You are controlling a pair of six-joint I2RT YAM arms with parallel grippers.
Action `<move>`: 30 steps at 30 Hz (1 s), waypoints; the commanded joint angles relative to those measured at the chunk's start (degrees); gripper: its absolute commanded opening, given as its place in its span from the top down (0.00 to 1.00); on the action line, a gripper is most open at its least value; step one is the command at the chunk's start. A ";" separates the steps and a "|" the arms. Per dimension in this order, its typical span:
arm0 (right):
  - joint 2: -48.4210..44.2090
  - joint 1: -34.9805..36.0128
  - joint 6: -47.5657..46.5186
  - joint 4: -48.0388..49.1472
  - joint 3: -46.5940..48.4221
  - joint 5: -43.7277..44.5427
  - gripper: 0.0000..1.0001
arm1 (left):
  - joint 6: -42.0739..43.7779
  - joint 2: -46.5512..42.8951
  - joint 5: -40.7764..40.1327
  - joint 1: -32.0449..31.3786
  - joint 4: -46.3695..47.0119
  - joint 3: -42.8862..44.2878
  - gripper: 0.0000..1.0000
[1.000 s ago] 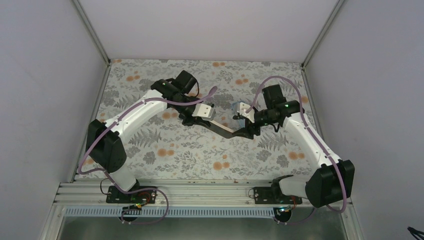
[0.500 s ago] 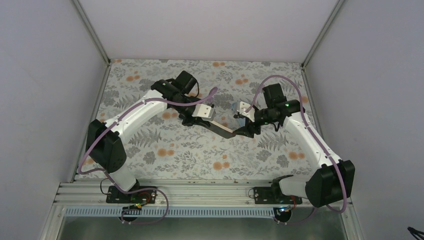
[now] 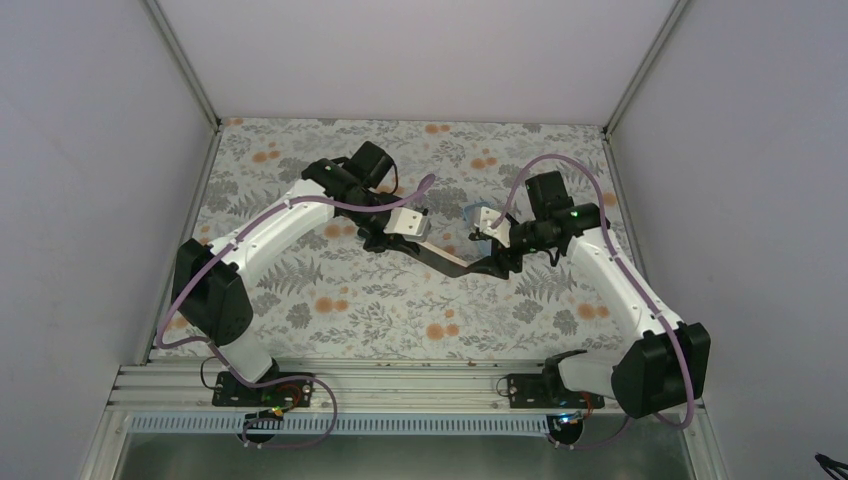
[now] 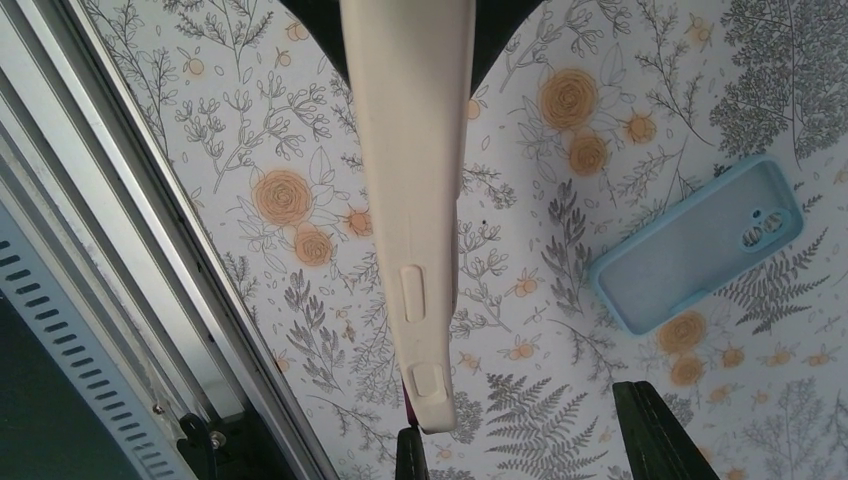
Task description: Take the phone out of the phone case
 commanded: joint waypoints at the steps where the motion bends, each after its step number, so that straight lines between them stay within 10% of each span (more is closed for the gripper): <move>1: -1.61 0.08 1.14 1.16 -1.15 -0.05 0.26 | 0.26 -1.95 4.05 0.00 0.30 2.69 0.98; 30: -0.66 5.66 12.49 25.10 -4.27 13.22 0.37 | 7.02 5.56 27.99 -1.23 -13.65 11.78 0.98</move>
